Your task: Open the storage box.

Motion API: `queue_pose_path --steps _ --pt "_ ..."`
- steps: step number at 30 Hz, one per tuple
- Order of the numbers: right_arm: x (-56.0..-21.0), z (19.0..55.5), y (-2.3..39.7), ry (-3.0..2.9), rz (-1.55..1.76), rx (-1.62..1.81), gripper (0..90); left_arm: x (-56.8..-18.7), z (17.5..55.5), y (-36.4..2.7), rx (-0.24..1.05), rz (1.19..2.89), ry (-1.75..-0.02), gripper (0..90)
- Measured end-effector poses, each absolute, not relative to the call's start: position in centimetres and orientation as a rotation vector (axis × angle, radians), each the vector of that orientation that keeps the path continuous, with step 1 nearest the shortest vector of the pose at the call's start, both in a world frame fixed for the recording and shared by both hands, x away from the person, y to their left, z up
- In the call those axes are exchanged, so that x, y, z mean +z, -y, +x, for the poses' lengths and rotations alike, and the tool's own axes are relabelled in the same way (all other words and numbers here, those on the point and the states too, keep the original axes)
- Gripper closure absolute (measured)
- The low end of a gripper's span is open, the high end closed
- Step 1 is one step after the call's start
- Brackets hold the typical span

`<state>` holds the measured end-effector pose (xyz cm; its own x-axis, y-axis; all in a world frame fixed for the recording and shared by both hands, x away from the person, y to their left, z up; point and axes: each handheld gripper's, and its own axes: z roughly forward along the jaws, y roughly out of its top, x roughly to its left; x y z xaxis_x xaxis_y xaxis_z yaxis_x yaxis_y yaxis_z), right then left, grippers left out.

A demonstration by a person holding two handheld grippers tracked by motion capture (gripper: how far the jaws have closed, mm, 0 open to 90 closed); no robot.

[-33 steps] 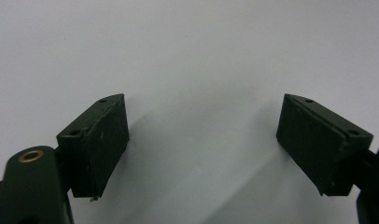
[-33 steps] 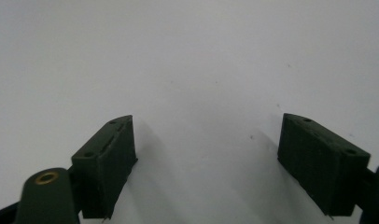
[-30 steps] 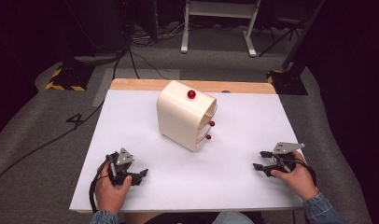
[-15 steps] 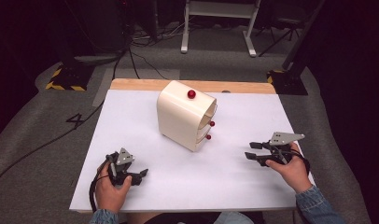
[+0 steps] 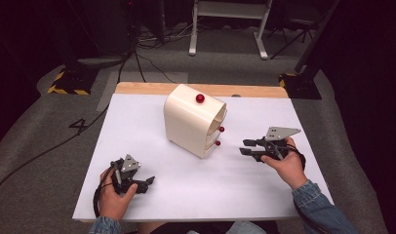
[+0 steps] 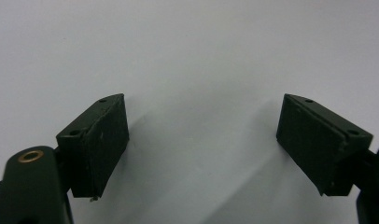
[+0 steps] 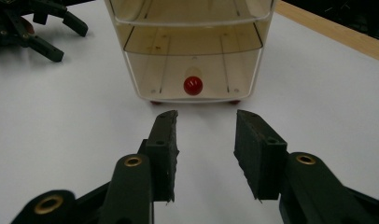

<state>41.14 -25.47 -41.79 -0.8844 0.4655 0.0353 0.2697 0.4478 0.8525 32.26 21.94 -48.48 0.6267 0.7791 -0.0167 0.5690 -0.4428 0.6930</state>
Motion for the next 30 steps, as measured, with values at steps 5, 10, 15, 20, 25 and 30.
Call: queue_pose_path --steps 5,10,15,20,25,30 --pt "-41.7 42.2 23.4 -2.49 0.628 1.407 60.6 -48.5 32.2 -21.9 0.403 2.172 -1.051 17.1" --pt "-42.1 43.1 21.6 -2.498 0.61 1.389 61.8 -48.5 32.2 -21.9 0.404 2.171 -1.05 17.0" --pt "-43.1 43.8 20.8 -2.479 0.64 1.416 59.1 -48.5 32.2 -21.9 0.41 2.173 -1.046 17.1" --pt "-44.2 44.0 20.2 -2.49 0.648 1.424 60.3 -48.5 32.2 -21.9 0.407 2.169 -1.05 17.1" --pt "-45.2 44.2 19.6 -2.501 0.645 1.433 62.6 -48.5 32.1 -21.9 0.418 2.176 -1.046 17.3" --pt "-45.8 44.3 19.0 -2.481 0.635 1.474 67.3 -48.5 32.2 -21.9 0.411 2.173 -1.049 17.2"
